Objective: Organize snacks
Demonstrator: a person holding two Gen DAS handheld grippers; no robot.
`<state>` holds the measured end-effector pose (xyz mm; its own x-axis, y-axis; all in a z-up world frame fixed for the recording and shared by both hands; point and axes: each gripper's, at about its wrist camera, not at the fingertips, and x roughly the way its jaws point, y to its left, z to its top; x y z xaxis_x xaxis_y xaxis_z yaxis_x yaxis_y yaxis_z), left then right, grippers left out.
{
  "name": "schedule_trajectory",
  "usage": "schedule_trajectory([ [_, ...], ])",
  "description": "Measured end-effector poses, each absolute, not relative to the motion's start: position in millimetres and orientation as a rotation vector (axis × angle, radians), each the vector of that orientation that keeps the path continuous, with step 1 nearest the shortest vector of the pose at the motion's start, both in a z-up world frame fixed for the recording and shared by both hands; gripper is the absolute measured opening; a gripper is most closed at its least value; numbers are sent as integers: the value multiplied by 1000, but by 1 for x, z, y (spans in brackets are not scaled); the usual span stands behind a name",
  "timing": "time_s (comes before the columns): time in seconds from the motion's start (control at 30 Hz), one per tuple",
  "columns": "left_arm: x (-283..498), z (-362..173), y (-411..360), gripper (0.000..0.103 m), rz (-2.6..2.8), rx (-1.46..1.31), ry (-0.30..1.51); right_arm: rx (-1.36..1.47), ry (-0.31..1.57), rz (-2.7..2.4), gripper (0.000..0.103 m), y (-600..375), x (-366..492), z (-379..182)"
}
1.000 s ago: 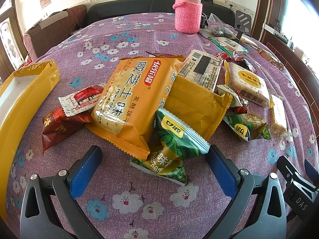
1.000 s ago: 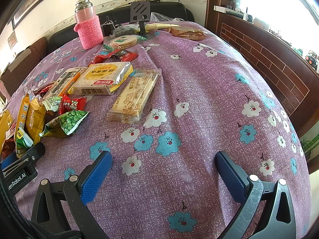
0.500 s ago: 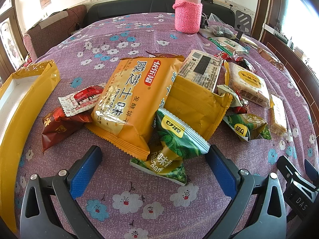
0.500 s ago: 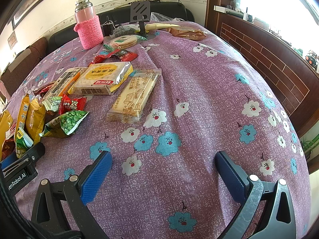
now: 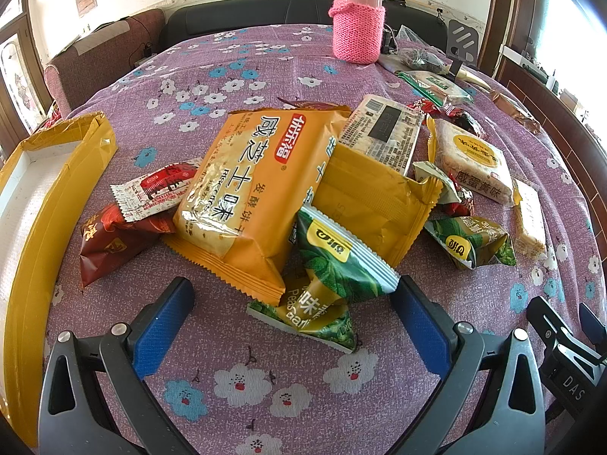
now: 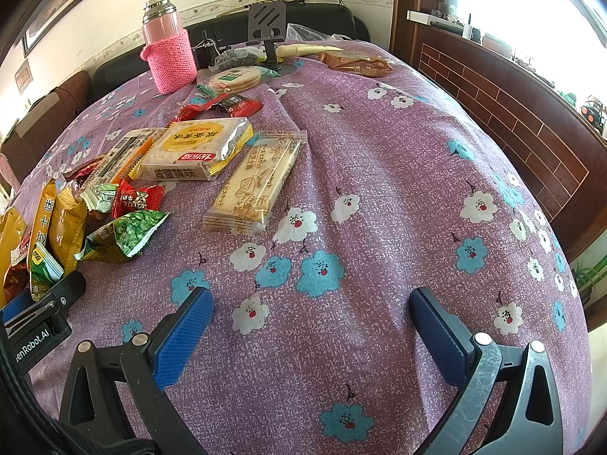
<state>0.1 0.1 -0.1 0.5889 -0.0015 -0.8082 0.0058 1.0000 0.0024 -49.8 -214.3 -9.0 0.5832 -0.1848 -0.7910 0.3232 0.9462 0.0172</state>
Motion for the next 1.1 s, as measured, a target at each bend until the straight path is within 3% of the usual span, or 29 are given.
schedule_trajectory([
  [0.83,3,0,-9,103,86,-37,948,181,900,-316,103,-214,-50,-10],
  [1.1,-3,2,-11,103,-175,96,1040,182,902,-317,103,-214,-50,-9],
])
